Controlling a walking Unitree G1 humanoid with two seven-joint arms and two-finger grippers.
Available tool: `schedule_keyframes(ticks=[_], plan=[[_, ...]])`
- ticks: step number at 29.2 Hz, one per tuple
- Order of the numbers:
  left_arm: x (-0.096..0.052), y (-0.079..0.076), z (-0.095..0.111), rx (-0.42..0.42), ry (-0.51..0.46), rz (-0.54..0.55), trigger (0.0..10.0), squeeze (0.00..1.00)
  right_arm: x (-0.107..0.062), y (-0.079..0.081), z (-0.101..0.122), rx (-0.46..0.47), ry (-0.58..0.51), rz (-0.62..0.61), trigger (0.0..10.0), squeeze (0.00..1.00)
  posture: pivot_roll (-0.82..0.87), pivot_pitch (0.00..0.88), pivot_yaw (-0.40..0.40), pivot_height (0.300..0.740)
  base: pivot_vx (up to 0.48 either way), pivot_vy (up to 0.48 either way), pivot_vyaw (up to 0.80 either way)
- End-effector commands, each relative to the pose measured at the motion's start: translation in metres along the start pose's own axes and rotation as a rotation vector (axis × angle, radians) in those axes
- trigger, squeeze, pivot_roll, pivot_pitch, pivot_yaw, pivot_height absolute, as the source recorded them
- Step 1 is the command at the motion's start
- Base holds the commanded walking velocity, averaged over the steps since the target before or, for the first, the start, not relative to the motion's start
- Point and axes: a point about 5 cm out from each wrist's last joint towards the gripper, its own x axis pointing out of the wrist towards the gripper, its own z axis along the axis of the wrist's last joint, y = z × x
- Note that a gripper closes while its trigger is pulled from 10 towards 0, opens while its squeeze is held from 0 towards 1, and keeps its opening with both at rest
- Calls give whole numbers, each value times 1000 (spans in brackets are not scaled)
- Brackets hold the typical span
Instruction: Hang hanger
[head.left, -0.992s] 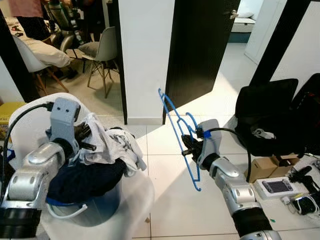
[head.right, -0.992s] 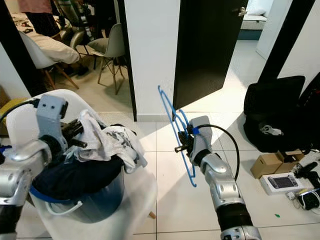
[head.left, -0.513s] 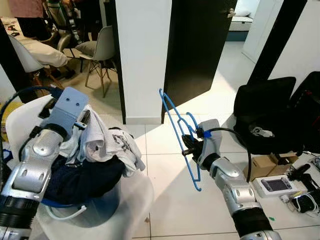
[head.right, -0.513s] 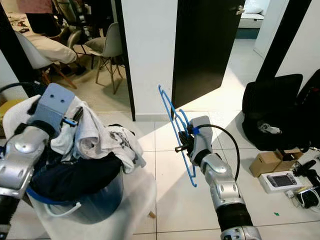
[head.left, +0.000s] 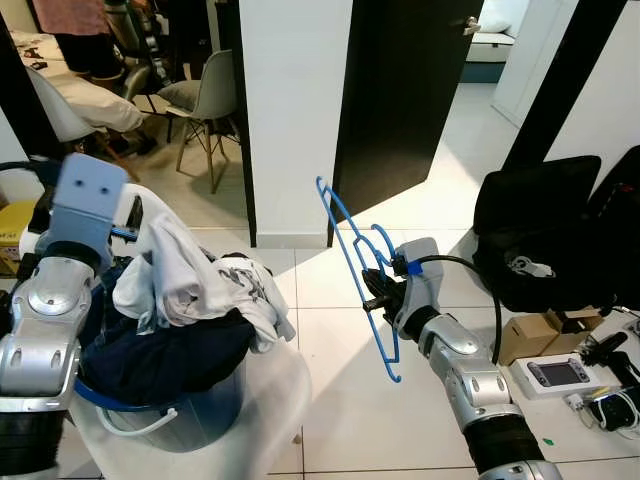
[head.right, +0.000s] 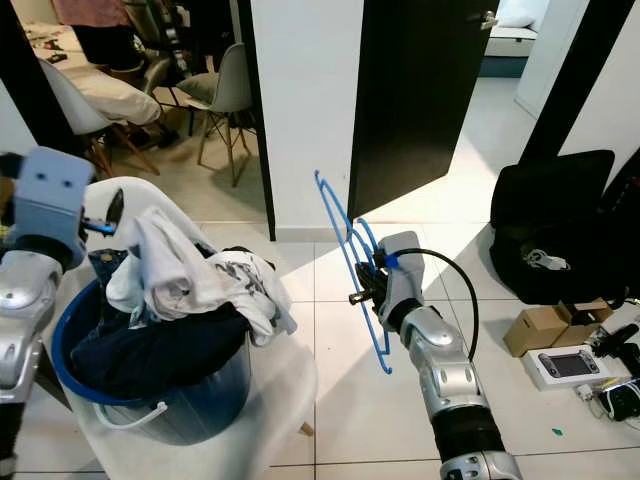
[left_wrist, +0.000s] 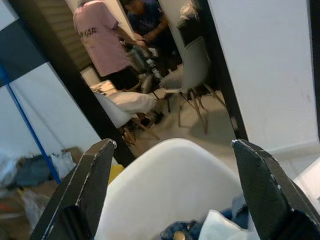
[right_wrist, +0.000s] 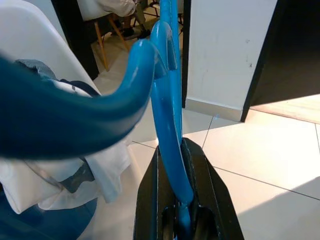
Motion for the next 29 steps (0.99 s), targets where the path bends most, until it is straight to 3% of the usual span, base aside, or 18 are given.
schedule_keyframes(ticks=[1, 3, 5, 6, 7, 11, 15, 18, 19, 29], plan=[[-2, -6, -10, -48, 60, -70, 10000, 0, 1, -1, 0, 18, 3, -2, 10000, 0, 1, 34, -51, 740, 0, 0, 0], [-3, -14, -20, 15, 123, -172, 10000, 0, 1, -1, 0, 17, 4, 0, 10000, 0, -4, 34, -47, 740, 0, 0, 0], [-3, -14, -22, 50, 136, -180, 10000, 0, 1, -1, 0, 16, 5, 1, 10000, 0, -4, 34, -47, 740, 0, 0, 0], [-5, -14, -35, 76, 238, -220, 10000, 0, 1, -1, 0, 14, 5, 1, 10000, 0, -5, 32, -45, 740, 0, 0, 0], [-6, -14, -39, 77, 278, -231, 10000, 0, 1, -1, 0, 14, 5, 1, 10000, 0, -5, 32, -45, 740, 0, 0, 0], [-4, -5, -34, 48, 248, -173, 10000, 0, 1, -1, 0, 13, 3, -1, 10000, 0, -7, 33, -42, 740, 0, 0, 0], [-3, -2, -18, -46, 143, -103, 10000, 0, 1, -2, 0, 13, 3, -2, 10000, 0, -4, 34, -43, 740, 0, 0, 0], [-8, -7, -11, -63, 96, -82, 10000, 0, 1, -2, 0, 13, 4, -1, 10000, 0, -4, 35, -43, 740, 0, 0, 0], [-17, -16, -10, -89, 87, -72, 10000, 0, 1, -1, 0, 13, 5, 0, 10000, 0, -5, 34, -44, 740, 0, -364, 0], [-28, -30, -12, -76, 103, -69, 10000, 0, 2, 0, 0, 12, 5, 11, 10000, 0, 6, 30, -47, 740, 0, -299, 0]])
